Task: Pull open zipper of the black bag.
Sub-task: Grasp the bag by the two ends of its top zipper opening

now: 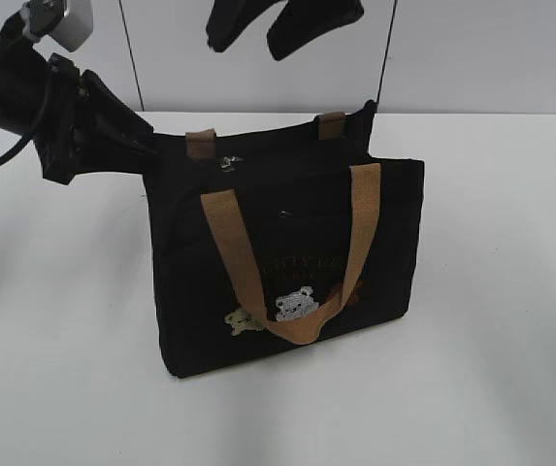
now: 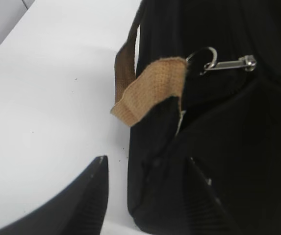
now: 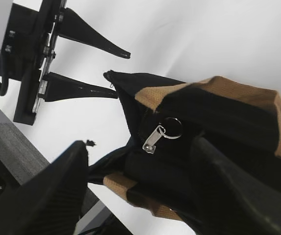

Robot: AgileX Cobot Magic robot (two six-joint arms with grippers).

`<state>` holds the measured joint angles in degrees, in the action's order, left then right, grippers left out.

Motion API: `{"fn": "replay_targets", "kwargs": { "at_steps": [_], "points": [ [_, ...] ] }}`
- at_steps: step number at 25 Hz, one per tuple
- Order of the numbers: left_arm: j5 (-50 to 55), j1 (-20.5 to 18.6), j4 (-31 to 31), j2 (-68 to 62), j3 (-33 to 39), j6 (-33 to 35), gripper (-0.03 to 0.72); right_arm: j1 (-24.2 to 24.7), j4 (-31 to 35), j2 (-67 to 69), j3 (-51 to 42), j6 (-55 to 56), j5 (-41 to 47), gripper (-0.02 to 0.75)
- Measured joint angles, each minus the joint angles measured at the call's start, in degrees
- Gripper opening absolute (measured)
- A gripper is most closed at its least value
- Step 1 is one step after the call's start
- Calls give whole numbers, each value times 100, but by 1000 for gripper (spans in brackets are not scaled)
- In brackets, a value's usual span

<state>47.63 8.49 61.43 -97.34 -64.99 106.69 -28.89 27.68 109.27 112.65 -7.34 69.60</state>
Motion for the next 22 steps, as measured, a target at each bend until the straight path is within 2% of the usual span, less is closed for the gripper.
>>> {"fn": "replay_targets", "kwargs": {
  "at_steps": [2,4,10,22],
  "points": [
    [11,0,8,0,0,15,355,0,104,158,13,16,5,488],
    [26,0,22,0,0,22,304,0,146,330,13,51,6,488],
    [110,0,175,0,0,28,57,0,258,618,13,131,12,487],
    [116,0,278,0,0,39,53,0,369,809,-465,126,17,487]
  ]
}}
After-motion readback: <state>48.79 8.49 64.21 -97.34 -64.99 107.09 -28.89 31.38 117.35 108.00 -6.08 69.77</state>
